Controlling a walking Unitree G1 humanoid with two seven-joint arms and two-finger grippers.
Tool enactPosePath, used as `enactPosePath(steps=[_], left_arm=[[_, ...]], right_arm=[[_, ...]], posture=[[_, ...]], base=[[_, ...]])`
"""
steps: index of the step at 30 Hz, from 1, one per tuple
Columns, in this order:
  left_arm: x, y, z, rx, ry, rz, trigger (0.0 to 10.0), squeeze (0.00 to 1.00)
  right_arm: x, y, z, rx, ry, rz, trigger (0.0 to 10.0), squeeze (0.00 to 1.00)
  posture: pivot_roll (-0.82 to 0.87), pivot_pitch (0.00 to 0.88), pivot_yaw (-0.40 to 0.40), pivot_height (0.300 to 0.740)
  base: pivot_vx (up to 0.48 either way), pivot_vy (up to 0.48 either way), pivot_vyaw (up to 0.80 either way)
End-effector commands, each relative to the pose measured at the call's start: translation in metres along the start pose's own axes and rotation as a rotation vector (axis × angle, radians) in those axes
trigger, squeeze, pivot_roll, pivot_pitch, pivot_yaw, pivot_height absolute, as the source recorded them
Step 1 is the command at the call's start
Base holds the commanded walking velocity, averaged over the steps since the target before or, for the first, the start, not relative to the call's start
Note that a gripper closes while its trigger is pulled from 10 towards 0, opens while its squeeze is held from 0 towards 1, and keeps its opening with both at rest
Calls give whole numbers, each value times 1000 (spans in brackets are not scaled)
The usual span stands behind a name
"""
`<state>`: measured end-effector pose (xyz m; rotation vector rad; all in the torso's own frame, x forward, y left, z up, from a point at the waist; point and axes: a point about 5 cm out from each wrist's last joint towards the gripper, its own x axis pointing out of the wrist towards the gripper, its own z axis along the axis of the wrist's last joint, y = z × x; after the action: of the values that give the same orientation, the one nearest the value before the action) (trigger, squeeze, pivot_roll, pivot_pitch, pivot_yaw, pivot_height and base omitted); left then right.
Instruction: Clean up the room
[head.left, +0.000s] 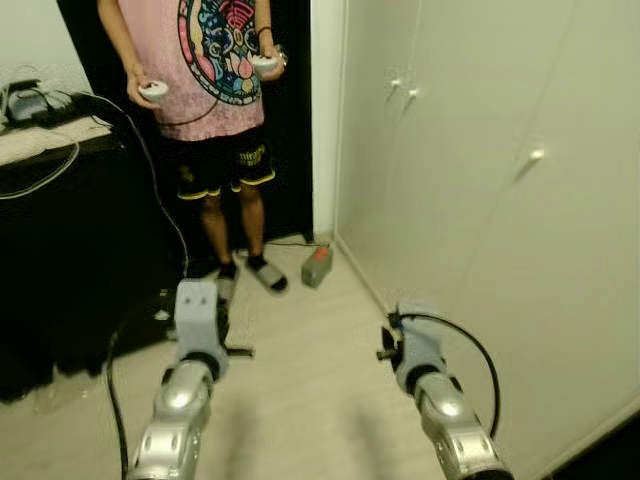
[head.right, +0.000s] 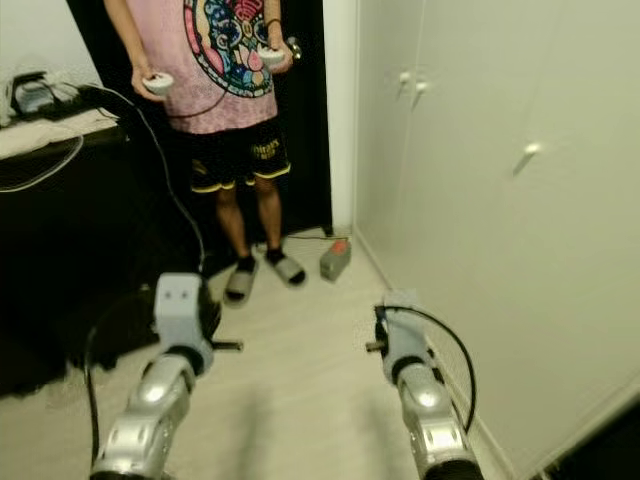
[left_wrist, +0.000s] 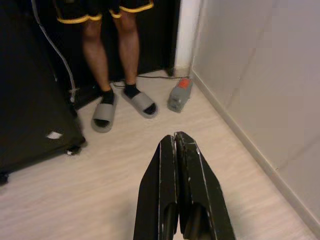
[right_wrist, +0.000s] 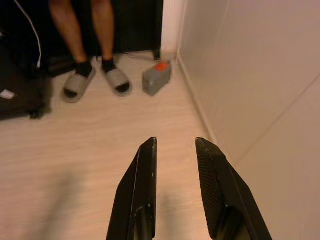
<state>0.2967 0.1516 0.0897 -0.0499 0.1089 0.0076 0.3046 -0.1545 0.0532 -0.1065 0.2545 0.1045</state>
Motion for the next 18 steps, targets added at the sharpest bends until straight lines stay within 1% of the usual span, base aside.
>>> enactPosePath(steps=[1, 3, 9, 18], left_arm=[[-2, 8, -4, 9, 15, 24, 10000, 0], [-2, 8, -4, 10, 15, 24, 10000, 0], [-1, 9, -3, 7, 11, 27, 10000, 0], [-3, 8, -4, 5, 13, 27, 10000, 0]], right_arm=[[0, 13, 0, 3, 1, 56, 10000, 0], [0, 14, 0, -1, 0, 61, 10000, 0], [0, 18, 2, -1, -4, 87, 10000, 0], [-2, 18, 2, -4, -5, 103, 10000, 0]], posture=[[-52, 48, 4, 740], [-52, 48, 4, 740], [-54, 53, 4, 740], [-54, 72, 3, 740]], base=[[368, 0, 0], [368, 0, 0], [365, 0, 540], [367, 0, 781]])
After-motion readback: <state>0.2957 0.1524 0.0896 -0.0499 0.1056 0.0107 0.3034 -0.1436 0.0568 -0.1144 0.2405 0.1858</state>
